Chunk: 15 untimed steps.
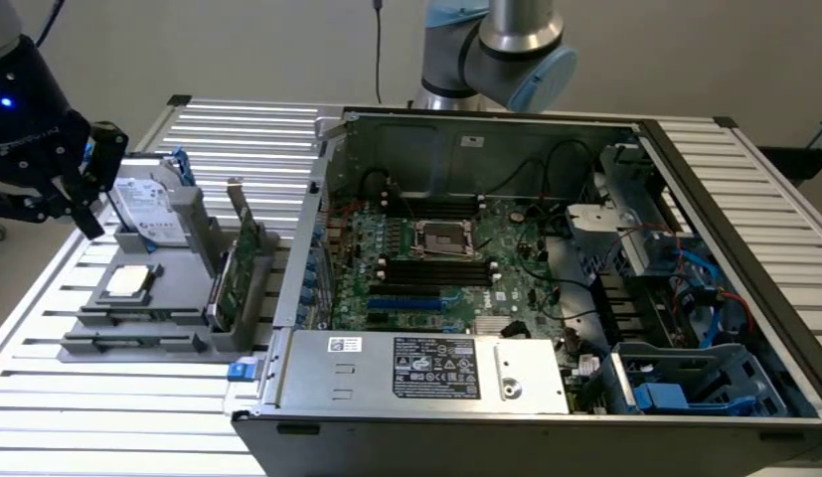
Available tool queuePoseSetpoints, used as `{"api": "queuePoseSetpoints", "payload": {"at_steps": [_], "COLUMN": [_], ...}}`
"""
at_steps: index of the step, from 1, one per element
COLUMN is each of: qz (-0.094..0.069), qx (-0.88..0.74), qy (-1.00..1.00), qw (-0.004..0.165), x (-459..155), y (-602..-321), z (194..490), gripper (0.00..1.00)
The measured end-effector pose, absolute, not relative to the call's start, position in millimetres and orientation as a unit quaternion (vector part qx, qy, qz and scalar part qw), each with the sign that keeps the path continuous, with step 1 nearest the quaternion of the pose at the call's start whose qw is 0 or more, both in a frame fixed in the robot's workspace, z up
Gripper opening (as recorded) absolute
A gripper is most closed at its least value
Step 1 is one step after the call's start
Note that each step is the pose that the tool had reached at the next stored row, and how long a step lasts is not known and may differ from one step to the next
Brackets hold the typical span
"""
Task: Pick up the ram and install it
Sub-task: 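Pick up the ram and move it above insertion slot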
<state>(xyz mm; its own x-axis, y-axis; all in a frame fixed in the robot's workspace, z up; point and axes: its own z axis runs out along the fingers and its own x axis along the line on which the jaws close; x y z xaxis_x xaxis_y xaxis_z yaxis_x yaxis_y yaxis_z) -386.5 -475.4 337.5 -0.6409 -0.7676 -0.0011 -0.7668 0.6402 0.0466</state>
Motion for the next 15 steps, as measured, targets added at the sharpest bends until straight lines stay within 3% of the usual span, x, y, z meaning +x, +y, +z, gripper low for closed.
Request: {"api": "queuePoseSetpoints", "payload": {"at_steps": [15], "qz": [-0.018], "qx": [0.543], "qy": [-0.839], "qw": [0.009], "x": [-386.6], "y": [-475.4], "z": [326.7], "gripper": [0.11]}}
